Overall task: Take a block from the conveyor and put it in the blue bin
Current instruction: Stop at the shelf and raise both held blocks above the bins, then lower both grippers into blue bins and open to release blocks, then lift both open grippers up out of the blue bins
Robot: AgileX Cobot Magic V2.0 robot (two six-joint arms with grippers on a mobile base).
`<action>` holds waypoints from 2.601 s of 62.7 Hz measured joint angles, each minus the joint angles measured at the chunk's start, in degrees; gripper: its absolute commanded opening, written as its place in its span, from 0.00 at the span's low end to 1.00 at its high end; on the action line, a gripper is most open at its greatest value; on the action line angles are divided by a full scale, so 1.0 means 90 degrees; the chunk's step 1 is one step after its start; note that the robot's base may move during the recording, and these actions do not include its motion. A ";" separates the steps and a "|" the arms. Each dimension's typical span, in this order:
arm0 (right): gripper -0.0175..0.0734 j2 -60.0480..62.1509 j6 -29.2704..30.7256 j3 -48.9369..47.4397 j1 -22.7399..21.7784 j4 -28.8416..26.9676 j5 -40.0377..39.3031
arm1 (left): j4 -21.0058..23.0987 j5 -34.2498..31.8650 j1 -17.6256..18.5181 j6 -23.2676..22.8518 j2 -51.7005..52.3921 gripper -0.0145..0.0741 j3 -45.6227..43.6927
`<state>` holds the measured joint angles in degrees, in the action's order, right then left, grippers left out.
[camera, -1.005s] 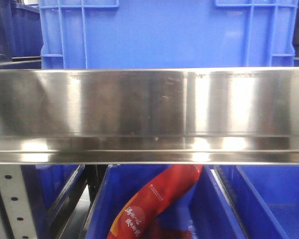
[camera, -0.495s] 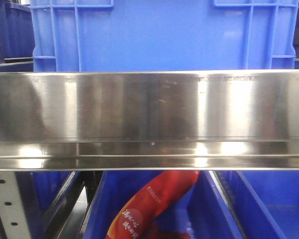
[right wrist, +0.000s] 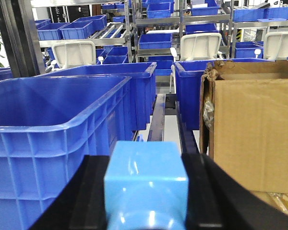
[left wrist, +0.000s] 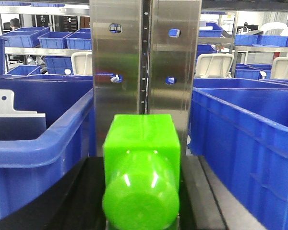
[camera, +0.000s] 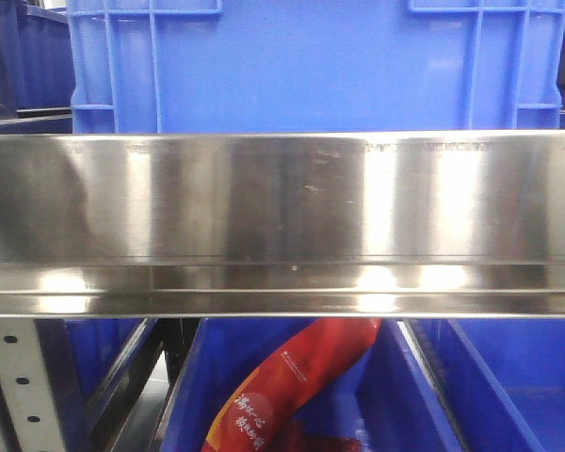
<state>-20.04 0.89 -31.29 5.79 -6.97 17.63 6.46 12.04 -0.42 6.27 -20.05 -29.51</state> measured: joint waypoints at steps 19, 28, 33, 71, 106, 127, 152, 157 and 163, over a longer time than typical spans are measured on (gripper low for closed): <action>0.01 0.0000 0.0000 0.0000 0.0000 0.0000 0.0000 | 0.0000 0.0000 0.0429 -0.0012 0.0000 0.04 0.0000; 0.01 0.0000 0.0000 0.0000 0.0000 0.0000 0.0000 | -0.0012 0.0000 0.0590 -0.0012 0.0009 0.04 0.0000; 0.01 0.0000 -0.0003 0.0000 0.0000 0.0000 0.0000 | -0.0012 0.0000 0.0590 -0.0012 0.0009 0.04 0.0000; 0.01 -0.0918 0.0353 -0.1228 0.0000 0.0000 0.0025 | -0.0279 0.0889 0.0733 0.0457 -0.1500 0.04 -0.2085; 0.01 -0.4421 0.0447 -0.3666 0.1889 0.0000 -0.0050 | 0.0413 0.0338 0.3238 0.0967 -0.4969 0.04 -0.4274; 0.02 -0.5824 0.0459 -0.3956 0.2267 -0.0558 -0.0796 | 0.1066 0.0247 0.3299 0.0967 -0.6606 0.13 -0.5336; 0.78 -0.6208 0.0459 -0.3956 0.2280 -0.0605 -0.0849 | 0.1105 0.0692 0.3299 0.0967 -0.6953 0.59 -0.5403; 0.75 -0.6208 0.0459 -0.3956 0.2280 -0.0610 -0.0849 | 0.1105 0.0709 0.3299 0.0967 -0.6950 0.54 -0.5403; 0.62 -0.6208 0.0459 -0.3956 0.2280 -0.0610 -0.0819 | 0.1105 0.0724 0.3299 0.0967 -0.6950 0.43 -0.5403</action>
<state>-75.91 5.02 -66.90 26.31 -12.46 10.26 16.41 18.56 29.27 14.97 -82.60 -78.13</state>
